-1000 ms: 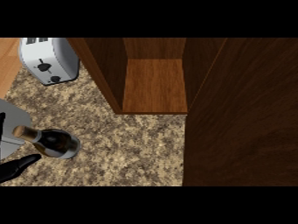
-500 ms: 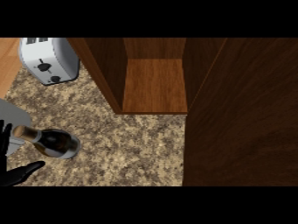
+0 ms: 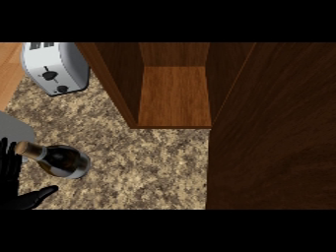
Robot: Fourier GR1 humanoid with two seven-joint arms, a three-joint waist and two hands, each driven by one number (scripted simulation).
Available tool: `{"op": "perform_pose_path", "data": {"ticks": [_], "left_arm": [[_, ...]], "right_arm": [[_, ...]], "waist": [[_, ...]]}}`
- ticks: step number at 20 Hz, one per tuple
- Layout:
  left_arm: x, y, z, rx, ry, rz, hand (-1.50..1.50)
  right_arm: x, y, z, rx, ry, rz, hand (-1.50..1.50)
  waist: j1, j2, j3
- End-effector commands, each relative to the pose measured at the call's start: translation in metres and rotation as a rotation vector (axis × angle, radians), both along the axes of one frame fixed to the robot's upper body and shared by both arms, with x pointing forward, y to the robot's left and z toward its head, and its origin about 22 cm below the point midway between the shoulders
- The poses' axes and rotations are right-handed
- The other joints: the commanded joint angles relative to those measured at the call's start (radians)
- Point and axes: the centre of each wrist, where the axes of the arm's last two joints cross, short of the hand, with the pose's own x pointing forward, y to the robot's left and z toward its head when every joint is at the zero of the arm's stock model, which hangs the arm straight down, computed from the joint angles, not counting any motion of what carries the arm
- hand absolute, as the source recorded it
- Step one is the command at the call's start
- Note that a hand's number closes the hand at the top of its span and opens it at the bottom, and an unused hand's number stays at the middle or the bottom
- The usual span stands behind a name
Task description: Pick up the wine, place it into the cabinet and close the cabinet
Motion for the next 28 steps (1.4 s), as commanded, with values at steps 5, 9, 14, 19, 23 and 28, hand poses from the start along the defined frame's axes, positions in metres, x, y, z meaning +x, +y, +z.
{"op": "perform_pose_path", "data": {"ticks": [5,9,14,19,23,28], "left_arm": [[0.020,0.005,-0.037,-0.026,0.033,-0.014,-1.50],[0.021,0.021,-0.046,-0.051,0.025,-0.027,-1.50],[0.028,-0.007,-0.058,-0.032,0.055,-0.033,-1.50],[0.028,-0.013,-0.091,-0.042,0.045,-0.040,-1.50],[0.026,-0.011,-0.095,-0.071,0.044,-0.038,-1.50],[0.036,-0.014,-0.106,-0.162,0.002,-0.039,-1.50]], "right_arm": [[-0.001,0.001,-0.014,0.025,-0.007,-0.006,-1.50],[0.000,-0.005,0.011,0.006,-0.018,-0.011,-1.50],[-0.014,0.002,0.003,-0.018,-0.019,-0.017,-1.50],[0.007,-0.012,-0.004,-0.015,-0.010,-0.016,-1.50],[0.011,0.001,-0.006,0.005,-0.005,-0.014,-1.50],[0.009,-0.002,0.012,0.000,-0.041,-0.028,-1.50]], "waist": [[-0.003,0.001,0.000],[-0.002,0.001,0.000],[-0.003,0.000,0.000],[-0.005,0.002,0.000],[-0.002,0.001,0.000],[-0.005,0.002,-0.001]]}}
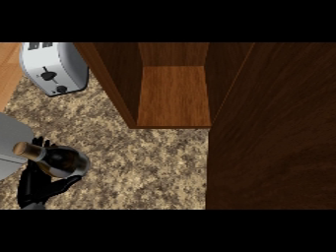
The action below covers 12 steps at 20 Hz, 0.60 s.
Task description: Pick up the wine, place it into the cabinet and close the cabinet
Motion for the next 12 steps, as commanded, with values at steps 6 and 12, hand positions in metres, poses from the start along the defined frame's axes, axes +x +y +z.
{"op": "perform_pose_path", "data": {"ticks": [6,12], "left_arm": [[-0.004,-0.018,-0.018,-0.095,-0.028,-0.022,-1.50],[-0.001,0.009,-0.011,-0.114,-0.028,-0.042,1.50]], "right_arm": [[-0.015,-0.008,0.001,0.011,0.010,0.004,-1.50],[-0.010,0.005,0.004,0.002,0.008,-0.003,-1.50]], "waist": [[-0.001,-0.001,0.000],[-0.002,0.000,0.000]]}}
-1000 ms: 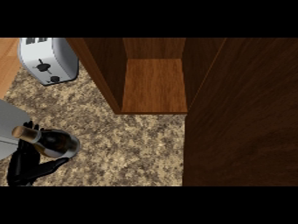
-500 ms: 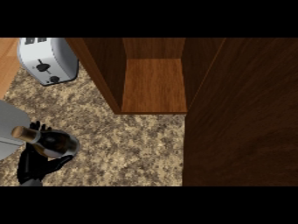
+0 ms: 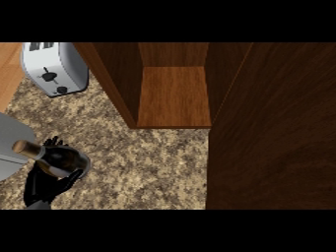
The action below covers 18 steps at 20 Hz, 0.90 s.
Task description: Pick up the wine, place it into the cabinet and close the cabinet
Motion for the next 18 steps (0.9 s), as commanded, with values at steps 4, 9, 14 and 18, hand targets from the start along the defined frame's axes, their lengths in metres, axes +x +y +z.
{"op": "perform_pose_path", "data": {"ticks": [4,9,14,18], "left_arm": [[-0.009,-0.006,-0.008,-0.036,-0.020,-0.057,1.50],[-0.019,0.005,-0.010,-0.025,-0.015,-0.061,1.50],[-0.013,-0.001,-0.011,0.032,-0.024,-0.089,1.50],[-0.053,-0.047,-0.036,-0.007,-0.024,-0.221,1.50]], "right_arm": [[0.011,-0.003,0.001,-0.003,-0.027,-0.014,-1.50],[-0.005,-0.014,-0.022,-0.014,-0.004,-0.015,-1.50],[-0.011,0.005,-0.001,-0.006,-0.010,-0.024,-1.50],[-0.003,-0.005,0.000,-0.013,-0.002,-0.043,-1.50]], "waist": [[0.003,0.004,-0.006],[-0.002,0.003,-0.006],[-0.005,0.004,-0.007],[0.010,-0.002,-0.005]]}}
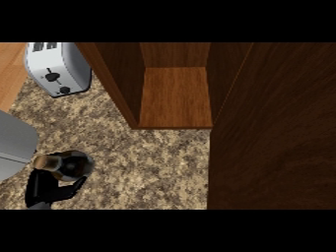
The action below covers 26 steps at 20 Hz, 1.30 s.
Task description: Pick up the wine, place it into the cabinet and close the cabinet
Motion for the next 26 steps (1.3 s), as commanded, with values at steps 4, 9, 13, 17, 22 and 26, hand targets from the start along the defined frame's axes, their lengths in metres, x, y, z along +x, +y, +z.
{"op": "perform_pose_path", "data": {"ticks": [4,9,13,17,22,26], "left_arm": [[-0.060,-0.065,-0.037,-0.090,0.003,-0.172,1.50],[-0.060,-0.056,-0.028,-0.113,-0.066,-0.197,1.50],[-0.044,-0.093,-0.016,-0.150,-0.109,-0.248,1.50],[-0.051,-0.094,0.015,-0.130,-0.173,-0.276,1.50],[-0.045,-0.098,0.071,-0.137,-0.183,-0.296,1.50],[-0.045,-0.125,0.106,-0.147,-0.205,-0.299,1.50]], "right_arm": [[0.000,-0.001,-0.002,-0.009,0.006,0.012,-1.50],[0.002,-0.002,-0.004,0.003,-0.001,0.005,-1.50],[0.009,0.005,0.001,-0.004,0.012,0.006,-1.50],[0.012,-0.001,-0.005,0.019,0.014,-0.007,-1.50],[-0.002,0.003,0.003,0.020,-0.007,-0.017,-1.50],[0.011,0.007,-0.005,0.010,0.003,-0.002,-1.50]], "waist": [[0.009,0.003,-0.012],[0.004,0.006,-0.014],[0.011,0.005,-0.013],[0.017,0.004,-0.011],[0.009,0.005,-0.012],[0.006,0.007,-0.013]]}}
